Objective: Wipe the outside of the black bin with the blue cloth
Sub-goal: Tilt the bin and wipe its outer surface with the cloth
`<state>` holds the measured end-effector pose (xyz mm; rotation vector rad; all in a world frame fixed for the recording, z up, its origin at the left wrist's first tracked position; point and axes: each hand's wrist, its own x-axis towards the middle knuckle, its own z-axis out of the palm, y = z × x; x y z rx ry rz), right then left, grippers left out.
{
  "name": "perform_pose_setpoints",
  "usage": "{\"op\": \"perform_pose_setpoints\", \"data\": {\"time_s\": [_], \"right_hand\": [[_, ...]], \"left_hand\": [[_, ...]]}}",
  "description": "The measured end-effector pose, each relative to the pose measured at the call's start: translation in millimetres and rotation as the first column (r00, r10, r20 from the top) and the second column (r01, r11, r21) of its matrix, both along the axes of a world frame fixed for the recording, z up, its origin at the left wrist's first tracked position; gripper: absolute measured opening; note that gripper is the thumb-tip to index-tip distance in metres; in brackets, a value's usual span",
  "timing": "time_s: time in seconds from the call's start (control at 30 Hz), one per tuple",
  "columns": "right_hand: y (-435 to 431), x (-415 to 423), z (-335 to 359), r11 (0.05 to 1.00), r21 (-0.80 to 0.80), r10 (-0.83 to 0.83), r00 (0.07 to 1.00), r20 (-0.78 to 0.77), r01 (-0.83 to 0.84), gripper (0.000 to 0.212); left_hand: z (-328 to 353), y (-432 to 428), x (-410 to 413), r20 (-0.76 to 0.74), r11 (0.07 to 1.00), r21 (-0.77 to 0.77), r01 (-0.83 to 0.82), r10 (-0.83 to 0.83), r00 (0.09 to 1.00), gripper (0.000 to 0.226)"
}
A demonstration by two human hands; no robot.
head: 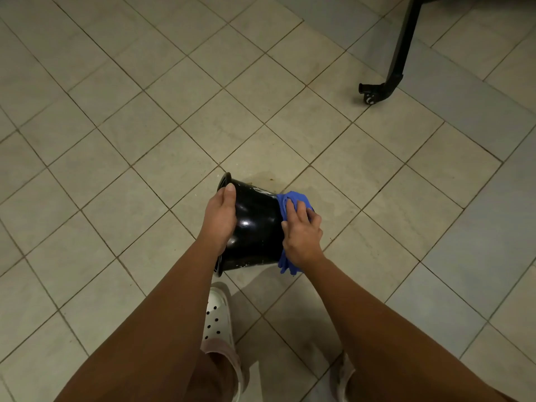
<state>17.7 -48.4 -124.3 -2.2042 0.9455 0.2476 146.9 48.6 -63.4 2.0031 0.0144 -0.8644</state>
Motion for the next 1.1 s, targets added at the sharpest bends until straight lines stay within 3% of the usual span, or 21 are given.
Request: {"op": "perform_pose_setpoints", "data": {"time_s": [0.17, 0.43, 0.6, 0.7, 0.83, 0.9, 1.0, 1.1], "right_hand": [[-9, -3, -4, 0.994, -0.014, 0.106, 0.994, 0.018, -0.106, 0.048], [-15, 3, -9, 0.974, 0.129, -0.181, 0.982, -0.048, 0.186, 0.046], [-21, -5, -15, 0.951, 0.178, -0.255, 0.967, -0.005, 0.252, 0.047], [-25, -12, -17, 0.88, 0.296, -0.406, 0.912, 0.063, 0.372, 0.046], [-41, -13, -7, 0.675, 0.456, -0.67, 0.74, 0.051, 0.58, 0.043], [-48, -11, 0, 0.649, 0.404, -0.721, 0.691, 0.056, 0.645, 0.045], [-55, -8, 9, 0.736, 0.199, -0.675, 0.724, 0.142, 0.647, 0.052], [-52, -1, 15, 0.786, 0.096, -0.612, 0.747, 0.261, 0.61, 0.044]], "left_hand": [[-2, 3, 2, -0.015, 1.0, -0.012, -0.016, 0.016, 1.0, 0.05], [-4, 8, 0, -0.026, 0.998, -0.044, -0.048, 0.047, 0.999, 0.046], [-4, 10, 2, -0.086, 0.995, -0.068, -0.077, 0.071, 0.994, 0.043], [-2, 12, 7, -0.097, 0.993, -0.075, -0.095, 0.087, 0.991, 0.042], [3, 16, 15, -0.148, 0.984, -0.129, -0.126, 0.107, 0.983, 0.04], [7, 13, 16, -0.162, 0.986, -0.126, -0.11, 0.089, 0.983, 0.045], [13, 7, 17, -0.18, 0.99, -0.103, -0.094, 0.074, 0.981, 0.047], [16, 3, 16, -0.194, 0.987, -0.11, -0.117, 0.094, 0.977, 0.047]]}}
